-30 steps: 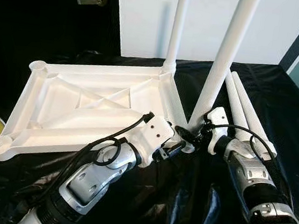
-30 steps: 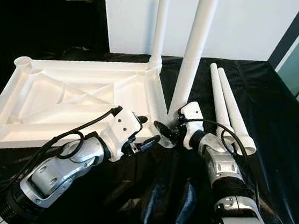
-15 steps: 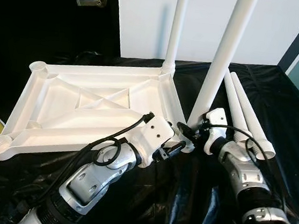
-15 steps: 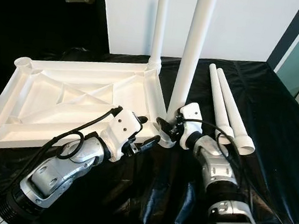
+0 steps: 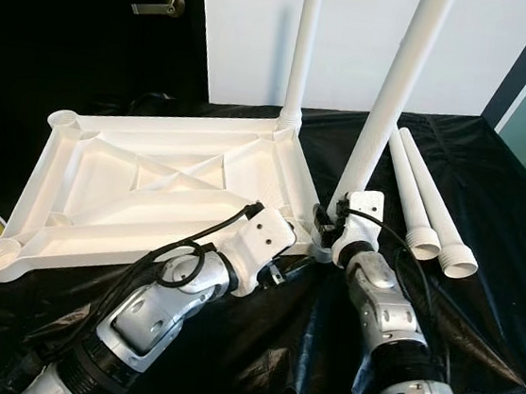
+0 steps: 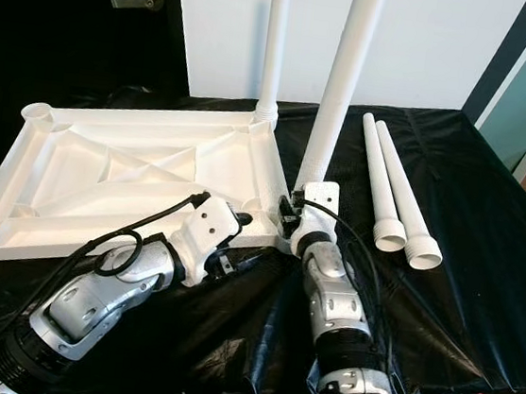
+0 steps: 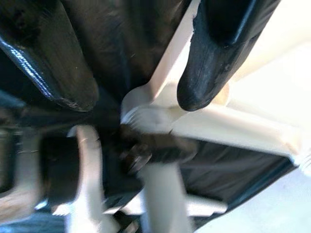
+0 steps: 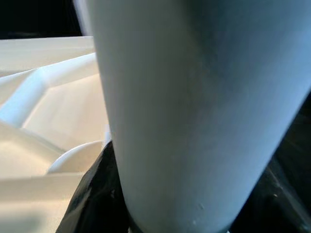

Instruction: Building children table

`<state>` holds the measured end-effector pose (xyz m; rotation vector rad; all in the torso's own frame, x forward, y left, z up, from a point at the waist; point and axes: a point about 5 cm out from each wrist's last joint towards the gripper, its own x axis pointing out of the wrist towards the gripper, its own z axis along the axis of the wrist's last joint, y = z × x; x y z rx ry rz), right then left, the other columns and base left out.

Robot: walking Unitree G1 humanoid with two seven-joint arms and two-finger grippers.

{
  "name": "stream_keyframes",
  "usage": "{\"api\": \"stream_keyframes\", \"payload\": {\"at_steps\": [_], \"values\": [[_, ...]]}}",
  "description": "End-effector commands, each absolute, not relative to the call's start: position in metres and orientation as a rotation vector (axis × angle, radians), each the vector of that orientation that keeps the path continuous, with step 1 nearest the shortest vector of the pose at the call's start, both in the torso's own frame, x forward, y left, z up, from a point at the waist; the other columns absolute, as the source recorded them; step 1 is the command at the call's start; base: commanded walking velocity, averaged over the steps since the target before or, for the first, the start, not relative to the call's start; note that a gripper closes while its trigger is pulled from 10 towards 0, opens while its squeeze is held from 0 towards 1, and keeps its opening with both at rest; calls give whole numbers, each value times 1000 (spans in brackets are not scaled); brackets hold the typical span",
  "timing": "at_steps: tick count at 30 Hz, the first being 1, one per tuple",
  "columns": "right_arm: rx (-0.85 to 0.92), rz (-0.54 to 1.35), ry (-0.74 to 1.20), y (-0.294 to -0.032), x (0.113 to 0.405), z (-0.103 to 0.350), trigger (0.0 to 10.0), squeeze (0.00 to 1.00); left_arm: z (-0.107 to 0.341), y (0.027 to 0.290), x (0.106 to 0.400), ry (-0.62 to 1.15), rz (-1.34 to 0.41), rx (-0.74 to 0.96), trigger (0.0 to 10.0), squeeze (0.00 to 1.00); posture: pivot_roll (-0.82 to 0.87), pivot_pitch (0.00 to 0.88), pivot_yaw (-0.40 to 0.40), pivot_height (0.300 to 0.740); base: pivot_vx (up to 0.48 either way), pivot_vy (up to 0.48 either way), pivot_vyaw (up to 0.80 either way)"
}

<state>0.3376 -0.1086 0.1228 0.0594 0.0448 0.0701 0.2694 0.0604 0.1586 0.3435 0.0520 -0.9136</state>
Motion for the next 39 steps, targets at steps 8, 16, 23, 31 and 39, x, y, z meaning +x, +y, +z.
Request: {"api": "stream_keyframes", "payload": {"at_steps": [8, 16, 23, 31, 39], "values": [[81, 24, 42, -106, 329, 119, 10000, 1000, 148, 99, 299, 115, -761, 448, 10000, 0, -18, 5, -2, 740, 0, 0, 0], [87, 40, -28, -126, 308, 122, 10000, 0, 148, 142, 331, 181, -591, 533, 10000, 0, -49, 24, 18, 740, 0, 0, 0], [61, 54, -32, -136, 294, 118, 10000, 0, 139, 161, 341, 255, -526, 596, 10000, 0, -66, 29, 28, 740, 0, 0, 0], [6, 16, -21, -157, 282, 114, 10000, 0, 126, 178, 343, 351, -550, 682, 10000, 0, -98, 32, 48, 740, 0, 0, 0], [-2, 10, -22, -160, 280, 116, 10000, 0, 141, 170, 351, 280, -608, 546, 10000, 0, -101, 34, 53, 740, 0, 0, 0]]}}
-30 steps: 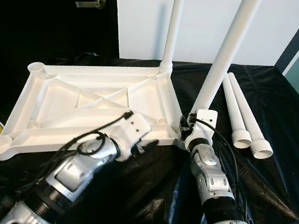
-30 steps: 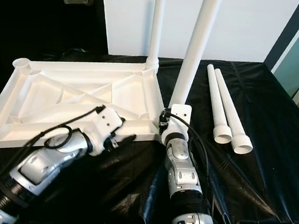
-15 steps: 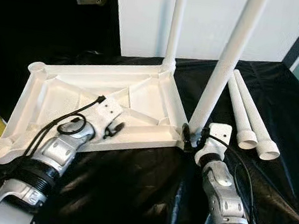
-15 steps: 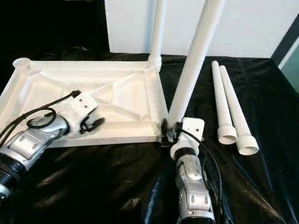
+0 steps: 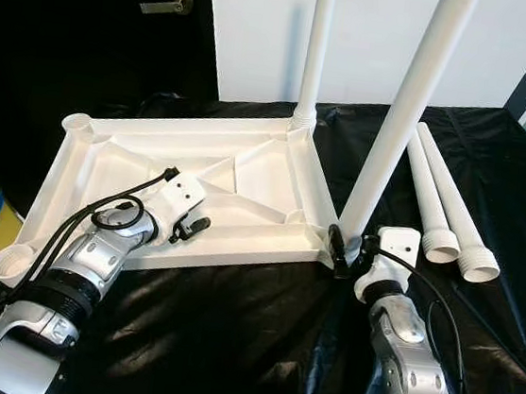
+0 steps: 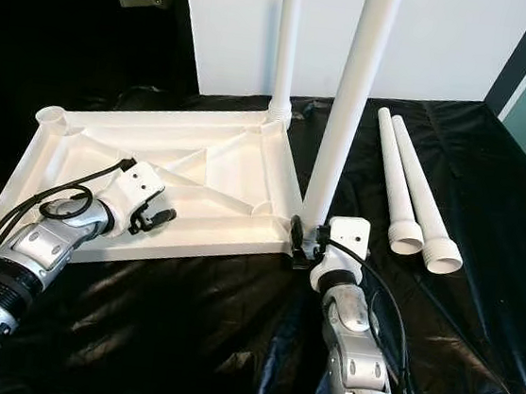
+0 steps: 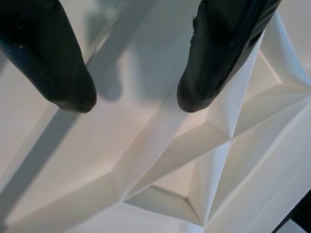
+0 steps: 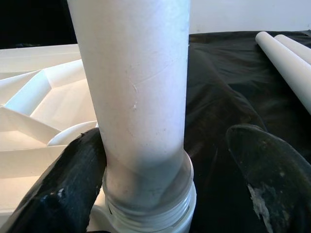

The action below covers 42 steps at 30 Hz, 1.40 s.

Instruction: Building children table

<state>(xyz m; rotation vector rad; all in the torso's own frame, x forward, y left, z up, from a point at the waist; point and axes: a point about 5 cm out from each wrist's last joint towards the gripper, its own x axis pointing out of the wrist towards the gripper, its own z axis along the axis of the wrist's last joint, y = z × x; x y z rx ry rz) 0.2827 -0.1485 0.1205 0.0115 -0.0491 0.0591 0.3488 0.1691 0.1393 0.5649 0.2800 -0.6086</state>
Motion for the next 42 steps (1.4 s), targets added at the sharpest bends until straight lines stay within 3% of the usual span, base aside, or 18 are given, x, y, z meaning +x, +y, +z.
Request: {"api": "stream_keyframes", "payload": {"at_steps": [1, 12, 29, 35, 42], "values": [[-1, 9, -20, -159, 279, 115, 10000, 0, 145, 168, 352, 260, -624, 507, 10000, 0, -99, 32, 54, 740, 0, 0, 0], [10, 15, -12, -157, 279, 114, 10000, 0, 141, 157, 346, 231, -732, 463, 10000, 0, -96, 30, 53, 740, 0, 0, 0], [7, 91, -8, -147, 279, 113, 10000, 0, 119, 158, 347, 326, -745, 608, 10000, 0, -102, 23, 53, 740, 0, 0, 0], [69, 87, -62, -150, 276, 118, 10000, 0, 138, 145, 347, 232, -818, 497, 10000, 0, -108, 21, 56, 740, 0, 0, 0], [101, 184, -102, -144, 258, 114, 10000, 0, 137, 140, 342, 221, -868, 489, 10000, 0, -115, 8, 59, 740, 0, 0, 0]]}}
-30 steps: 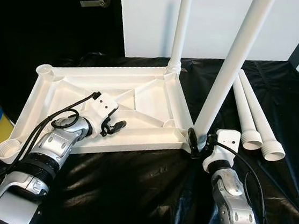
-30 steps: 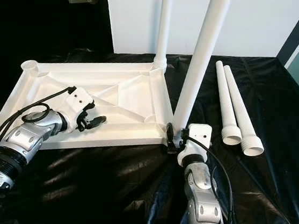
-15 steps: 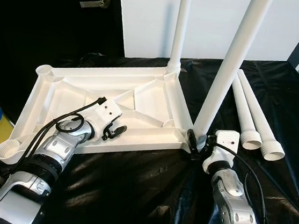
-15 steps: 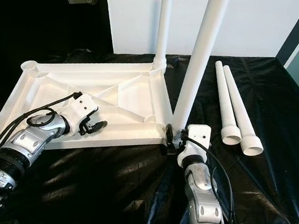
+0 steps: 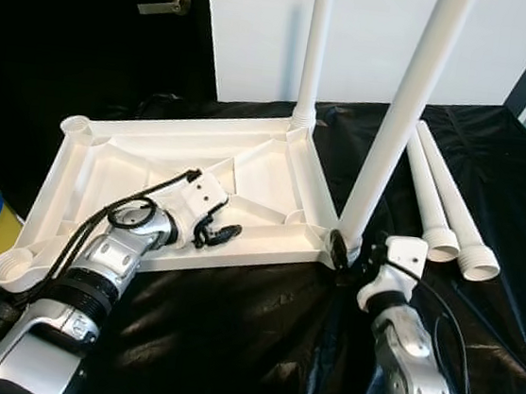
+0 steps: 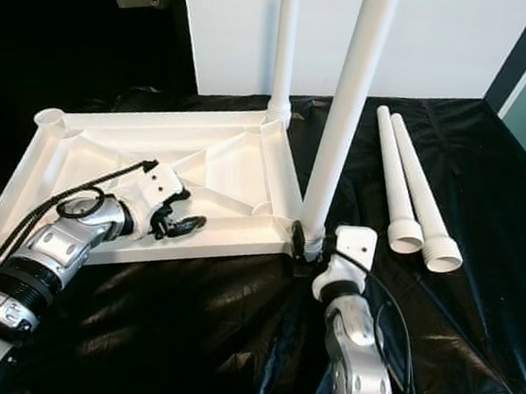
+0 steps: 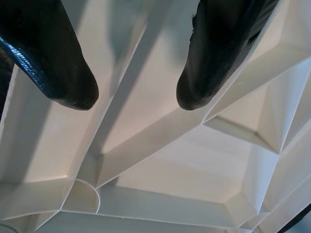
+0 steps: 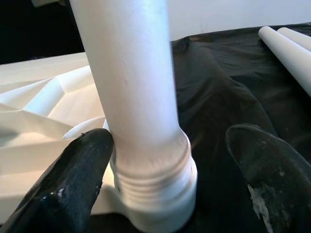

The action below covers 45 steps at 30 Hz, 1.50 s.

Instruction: Building children table

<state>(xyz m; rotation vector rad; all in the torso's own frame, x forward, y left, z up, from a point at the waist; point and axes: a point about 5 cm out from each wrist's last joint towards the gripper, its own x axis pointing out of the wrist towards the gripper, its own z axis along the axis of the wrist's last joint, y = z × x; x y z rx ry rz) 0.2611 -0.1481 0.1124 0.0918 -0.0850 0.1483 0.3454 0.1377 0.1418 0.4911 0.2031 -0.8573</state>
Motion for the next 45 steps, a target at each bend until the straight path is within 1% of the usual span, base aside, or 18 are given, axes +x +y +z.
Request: {"api": "stream_keyframes", "payload": {"at_steps": [1, 7, 8, 11, 14, 16, 17, 22, 25, 29, 36, 37, 38, 45], "values": [[101, 184, -102, -144, 258, 114, 10000, 0, 137, 140, 342, 221, -868, 489, 10000, 0, -115, 8, 59, 740, 0, 0, 0], [97, 232, -84, -144, 249, 109, 10000, 0, 133, 140, 340, 243, -890, 496, 10000, 0, -119, 9, 61, 740, 0, 0, 0], [92, 246, -74, -145, 246, 107, 10000, 0, 127, 142, 337, 273, -904, 524, 10000, 0, -121, 11, 63, 740, 0, 0, 0], [92, 247, -73, -146, 245, 106, 10000, 0, 124, 144, 337, 287, -897, 535, 10000, 0, -120, 11, 63, 740, 0, 0, 0], [90, 258, -74, -147, 244, 106, 10000, 0, 117, 151, 342, 348, -824, 557, 10000, 0, -117, 12, 62, 740, 0, 0, 0], [90, 258, -74, -147, 244, 106, 10000, 0, 117, 151, 342, 348, -824, 557, 10000, 0, -117, 12, 62, 740, 0, 0, 0], [88, 265, -71, -146, 243, 105, 10000, 0, 116, 157, 346, 378, -768, 556, 10000, 0, -114, 14, 60, 740, 0, 0, 0], [82, 276, -66, -145, 243, 104, 10000, 0, 113, 166, 350, 425, -691, 547, 10000, 0, -110, 15, 59, 740, 0, 0, 0], [76, 283, -61, -145, 245, 103, 10000, 0, 115, 174, 356, 454, -584, 529, 10000, 0, -105, 14, 55, 740, 0, 0, 0], [71, 287, -59, -144, 246, 103, 10000, 0, 115, 178, 359, 475, -536, 525, 10000, 0, -100, 16, 52, 740, 0, 0, 0], [61, 295, -57, -143, 249, 103, 10000, 0, 115, 178, 364, 554, -451, 448, 10000, 0, -99, 21, 55, 740, 0, 0, 0], [60, 295, -57, -143, 249, 103, 10000, 0, 116, 176, 365, 567, -446, 431, 7529, 0, -99, 21, 55, 740, 0, 0, 0], [59, 293, -57, -143, 249, 103, 10000, 0, 116, 173, 365, 573, -452, 413, 0, 0, -98, 28, 59, 740, 0, 0, 0], [58, 282, -60, -143, 252, 103, 10000, 0, 119, 155, 364, 574, -498, 387, 0, 0, -96, 37, 65, 740, 0, 0, 0]]}}
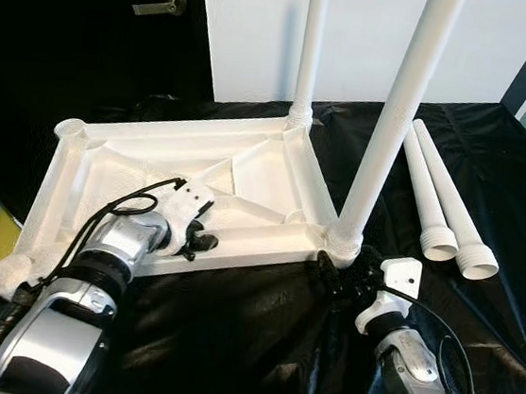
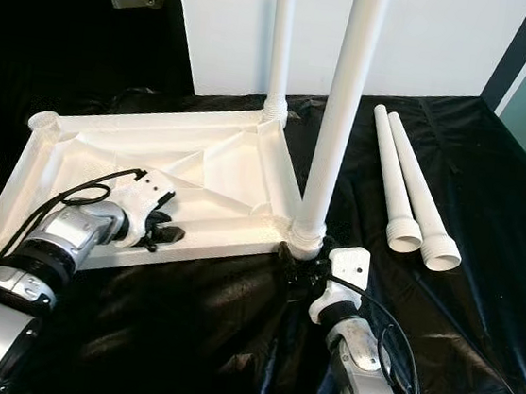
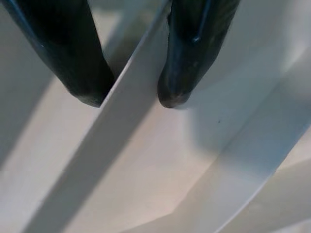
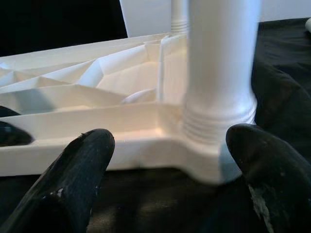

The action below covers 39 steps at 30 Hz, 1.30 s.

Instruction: Building children table

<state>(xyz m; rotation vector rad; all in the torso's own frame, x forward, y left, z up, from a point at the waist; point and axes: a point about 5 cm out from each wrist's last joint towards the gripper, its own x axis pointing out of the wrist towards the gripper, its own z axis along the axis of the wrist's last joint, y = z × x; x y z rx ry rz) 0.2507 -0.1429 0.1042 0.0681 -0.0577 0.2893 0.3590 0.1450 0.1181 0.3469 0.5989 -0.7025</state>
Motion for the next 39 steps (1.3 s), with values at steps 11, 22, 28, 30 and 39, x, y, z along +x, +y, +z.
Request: {"api": "stream_keyframes", "payload": {"at_steps": [11, 22, 28, 30, 39], "values": [[72, 275, -71, -136, 258, 106, 10000, 0, 125, 110, 355, 486, -589, 387, 706, 0, -83, 44, 63, 740, 0, 0, 0], [76, 282, -78, -132, 265, 108, 10000, 0, 148, 82, 345, 228, -715, 368, 10000, 1000, -70, 46, 58, 740, 0, 0, 0], [74, 281, -77, -130, 267, 108, 10000, 0, 170, 90, 348, 107, -657, 360, 10000, 259, -66, 45, 57, 740, 0, 0, 0], [77, 271, -70, -131, 268, 107, 10000, 0, 187, 96, 347, 31, -643, 317, 10000, 0, -62, 48, 56, 740, 0, 0, 0], [41, 141, -31, -141, 272, 102, 10000, 0, 204, 158, 342, -54, -469, 504, 10000, 0, -54, 51, 46, 740, 0, 0, 0]]}}
